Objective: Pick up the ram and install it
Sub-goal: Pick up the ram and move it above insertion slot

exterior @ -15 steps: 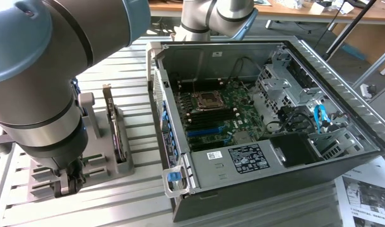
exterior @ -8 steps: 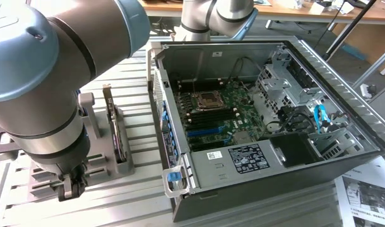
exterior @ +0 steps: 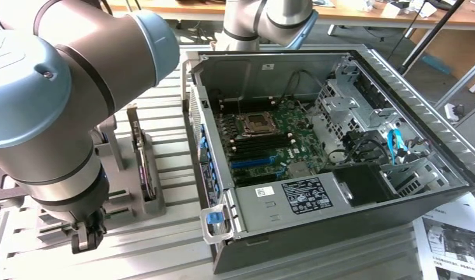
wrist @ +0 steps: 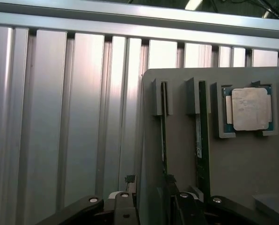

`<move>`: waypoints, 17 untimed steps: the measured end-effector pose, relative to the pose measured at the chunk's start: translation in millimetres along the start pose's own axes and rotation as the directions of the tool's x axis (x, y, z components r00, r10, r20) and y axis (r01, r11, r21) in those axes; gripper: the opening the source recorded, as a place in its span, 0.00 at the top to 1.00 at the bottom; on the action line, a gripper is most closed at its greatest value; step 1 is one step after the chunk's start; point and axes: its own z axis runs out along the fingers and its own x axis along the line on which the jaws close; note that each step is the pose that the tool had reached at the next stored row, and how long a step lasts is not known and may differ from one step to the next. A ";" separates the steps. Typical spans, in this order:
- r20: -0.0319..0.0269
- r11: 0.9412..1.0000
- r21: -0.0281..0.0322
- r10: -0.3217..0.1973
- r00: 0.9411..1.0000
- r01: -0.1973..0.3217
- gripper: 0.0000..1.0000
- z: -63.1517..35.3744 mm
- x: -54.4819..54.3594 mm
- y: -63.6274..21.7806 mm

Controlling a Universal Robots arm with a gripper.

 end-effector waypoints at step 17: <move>0.000 1.000 0.000 0.000 1.000 0.000 0.64 1.5 -1.0 6.6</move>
